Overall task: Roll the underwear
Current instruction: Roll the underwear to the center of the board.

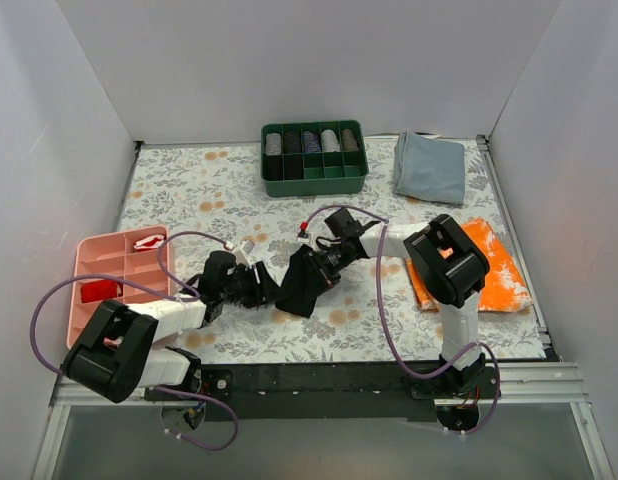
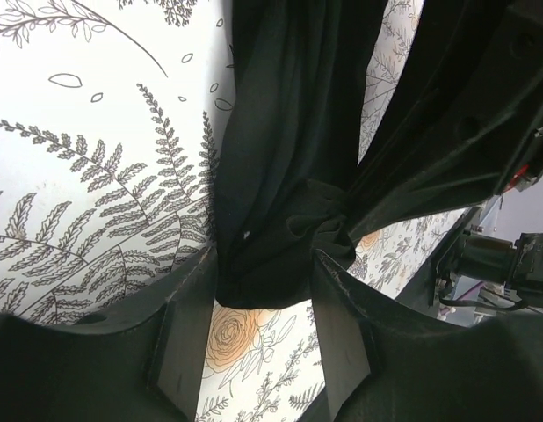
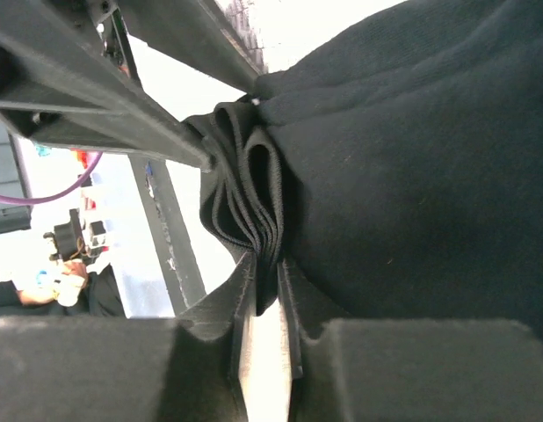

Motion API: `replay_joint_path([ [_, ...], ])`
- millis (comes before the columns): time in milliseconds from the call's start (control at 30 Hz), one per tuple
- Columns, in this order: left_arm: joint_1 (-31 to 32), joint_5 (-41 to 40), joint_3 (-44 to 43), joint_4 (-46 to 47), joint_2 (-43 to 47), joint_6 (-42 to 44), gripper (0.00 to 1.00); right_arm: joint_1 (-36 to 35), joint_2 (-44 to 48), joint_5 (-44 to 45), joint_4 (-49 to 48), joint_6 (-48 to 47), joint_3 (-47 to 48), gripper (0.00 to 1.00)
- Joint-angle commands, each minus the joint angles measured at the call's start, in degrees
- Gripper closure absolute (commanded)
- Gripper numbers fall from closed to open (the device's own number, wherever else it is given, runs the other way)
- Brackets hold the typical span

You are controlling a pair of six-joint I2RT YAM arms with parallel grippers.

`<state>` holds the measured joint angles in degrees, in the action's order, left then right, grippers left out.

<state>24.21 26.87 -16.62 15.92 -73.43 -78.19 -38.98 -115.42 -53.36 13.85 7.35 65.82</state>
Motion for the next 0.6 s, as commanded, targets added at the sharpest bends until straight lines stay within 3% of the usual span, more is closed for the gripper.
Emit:
replay_joint_path([
  [0,0.31,-3.49,-0.69,-0.80,-1.36,0.59,0.56,0.40,5.46,0.01,-3.82,-0.50,-2.53,0.78],
  [233,0.31,-4.02,-0.95,-0.98,-2.60,-0.03,0.56,-0.04,8.72,0.28,-6.03,-1.73,-5.09,0.63],
  [567,0.31,-3.50,-2.27,-1.07,-4.62,-0.29,0.57,-1.89,7.66,2.39,-3.74,-4.81,-4.30,0.56],
])
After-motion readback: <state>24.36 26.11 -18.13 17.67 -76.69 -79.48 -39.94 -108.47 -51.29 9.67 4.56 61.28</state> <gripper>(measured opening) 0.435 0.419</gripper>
